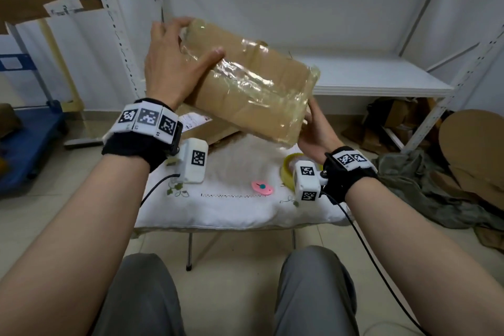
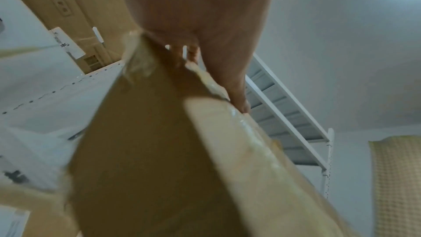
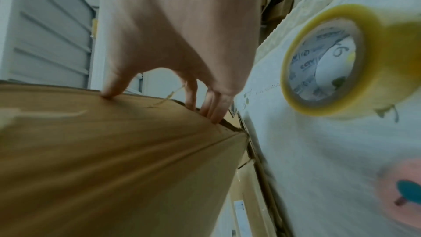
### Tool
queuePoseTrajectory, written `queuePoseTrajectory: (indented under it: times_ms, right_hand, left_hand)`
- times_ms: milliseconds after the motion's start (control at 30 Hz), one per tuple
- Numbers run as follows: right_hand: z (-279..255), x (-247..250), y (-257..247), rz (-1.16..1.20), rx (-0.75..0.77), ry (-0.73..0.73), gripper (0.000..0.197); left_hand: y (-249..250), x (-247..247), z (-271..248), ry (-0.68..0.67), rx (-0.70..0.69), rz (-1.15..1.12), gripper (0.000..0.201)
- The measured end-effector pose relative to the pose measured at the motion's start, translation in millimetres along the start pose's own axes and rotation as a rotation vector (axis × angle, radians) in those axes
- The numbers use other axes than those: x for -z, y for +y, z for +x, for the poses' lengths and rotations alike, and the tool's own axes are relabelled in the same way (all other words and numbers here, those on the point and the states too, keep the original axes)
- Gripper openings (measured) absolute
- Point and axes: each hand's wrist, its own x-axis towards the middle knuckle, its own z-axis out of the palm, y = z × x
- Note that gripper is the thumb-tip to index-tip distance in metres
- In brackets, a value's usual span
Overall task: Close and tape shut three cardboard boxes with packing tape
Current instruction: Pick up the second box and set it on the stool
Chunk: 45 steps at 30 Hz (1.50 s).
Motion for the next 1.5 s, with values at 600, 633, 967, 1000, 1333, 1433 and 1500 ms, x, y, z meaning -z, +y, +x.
queuePoseTrajectory:
  times_ms: [600,633,967,1000,1333,1433,1500]
  right_hand:
    - [27.4,39.9,-11.1,-0.006,0.442,0.517,0.018]
    - [29.2,41.1,-12.5,-0.04,0.478,0.551,0.022]
    - [42.9,42.3,-15.7,-0.817,0.709,0.725,0.033]
    - [45.2,40.0,-14.0,-0.896,0.679,0.737,0.032]
    - [56.5,24.1,-1.0,-1.225,0.475,0.589,0.041]
    - [53.8,20.5,-9.5,-1.029,0.549,0.624,0.029]
    - [52.8,20.6,-13.7,-0.917,0.595,0.712,0.025]
  left_hand:
    - [-17.2,-201.3,-32.4,-0.448,0.495,-0.711,0.07]
    - [-15.8,-211.8,-32.4,-0.457,0.505,-0.693,0.077]
    - [7.6,-255.1,-37.5,-0.774,0.367,-0.702,0.089]
    - [6.4,-258.1,-39.6,-0.802,0.355,-0.741,0.095]
    - [-3.7,-266.8,-29.1,-0.767,0.252,-0.693,0.08]
    - [-0.3,-265.6,-25.2,-0.541,0.213,-0.513,0.064]
    - [-0.1,-267.8,-22.3,-0.517,0.238,-0.429,0.059]
